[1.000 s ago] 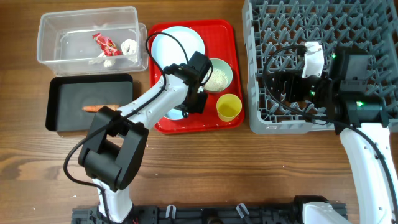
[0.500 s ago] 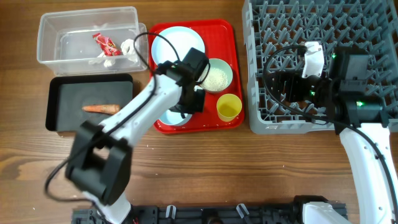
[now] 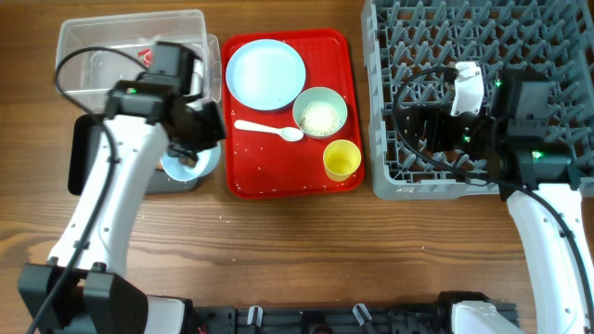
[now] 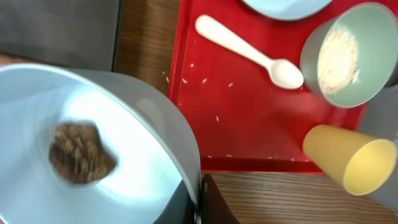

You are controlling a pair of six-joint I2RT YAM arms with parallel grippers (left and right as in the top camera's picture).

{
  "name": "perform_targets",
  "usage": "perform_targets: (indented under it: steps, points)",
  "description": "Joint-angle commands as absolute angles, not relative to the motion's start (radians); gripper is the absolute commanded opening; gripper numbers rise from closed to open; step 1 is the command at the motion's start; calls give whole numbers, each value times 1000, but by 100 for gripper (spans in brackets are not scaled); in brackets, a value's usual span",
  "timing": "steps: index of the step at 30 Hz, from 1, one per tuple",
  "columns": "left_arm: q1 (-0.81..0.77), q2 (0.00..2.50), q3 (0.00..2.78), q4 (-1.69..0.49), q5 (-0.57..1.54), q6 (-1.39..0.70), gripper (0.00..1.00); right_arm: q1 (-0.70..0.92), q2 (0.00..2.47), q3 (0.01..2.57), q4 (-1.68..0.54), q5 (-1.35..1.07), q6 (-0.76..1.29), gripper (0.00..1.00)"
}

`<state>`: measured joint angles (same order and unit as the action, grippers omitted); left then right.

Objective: Sort waste into correct bins and load items into the dishwasher rack
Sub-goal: 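Tip the blue bowl over the black tray to dump the food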

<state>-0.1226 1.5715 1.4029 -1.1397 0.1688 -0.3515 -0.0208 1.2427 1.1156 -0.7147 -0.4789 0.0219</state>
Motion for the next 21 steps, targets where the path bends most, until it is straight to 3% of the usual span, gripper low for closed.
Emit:
perform_targets:
  steps: [1, 13, 21]
  points:
    - [41, 1567, 1336, -1103, 368, -223, 4, -17, 1253, 1137, -708, -496, 29, 100]
    - [521, 1651, 1175, -874, 1160, 45, 4, -17, 1253, 1137, -690, -496, 30, 100]
    - [695, 1818, 1162, -864, 1563, 72, 4, -17, 1253, 1137, -690, -500, 33, 100]
